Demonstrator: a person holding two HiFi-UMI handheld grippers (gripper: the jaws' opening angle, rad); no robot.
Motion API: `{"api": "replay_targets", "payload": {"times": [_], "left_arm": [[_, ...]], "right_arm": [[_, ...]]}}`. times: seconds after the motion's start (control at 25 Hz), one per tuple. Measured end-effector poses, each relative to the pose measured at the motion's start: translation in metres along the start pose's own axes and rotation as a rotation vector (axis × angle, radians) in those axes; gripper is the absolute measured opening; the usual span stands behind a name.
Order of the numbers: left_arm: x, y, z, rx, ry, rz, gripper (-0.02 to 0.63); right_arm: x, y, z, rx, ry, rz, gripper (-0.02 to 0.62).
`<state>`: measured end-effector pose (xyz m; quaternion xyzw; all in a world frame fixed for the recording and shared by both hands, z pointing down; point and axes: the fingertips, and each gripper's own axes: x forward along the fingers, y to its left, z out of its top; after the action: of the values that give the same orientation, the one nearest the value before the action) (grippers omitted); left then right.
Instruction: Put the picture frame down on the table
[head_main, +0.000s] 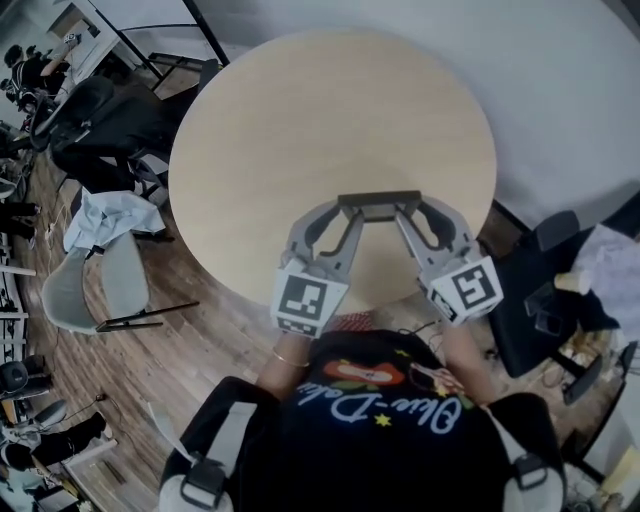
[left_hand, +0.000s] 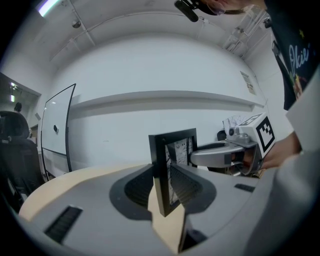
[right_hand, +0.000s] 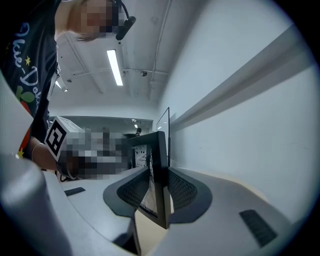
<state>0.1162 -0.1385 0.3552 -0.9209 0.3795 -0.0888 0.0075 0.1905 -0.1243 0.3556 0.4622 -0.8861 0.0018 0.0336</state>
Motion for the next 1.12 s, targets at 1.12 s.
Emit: {"api": "replay_targets", "payload": {"times": [1.12], "left_arm": [[0.038, 0.086, -0.047, -0.098, 0.068, 0.12, 0.106]], "right_arm": [[0.108, -0.026, -0.033, -0.021, 0.158, 0.158, 0.097]]}}
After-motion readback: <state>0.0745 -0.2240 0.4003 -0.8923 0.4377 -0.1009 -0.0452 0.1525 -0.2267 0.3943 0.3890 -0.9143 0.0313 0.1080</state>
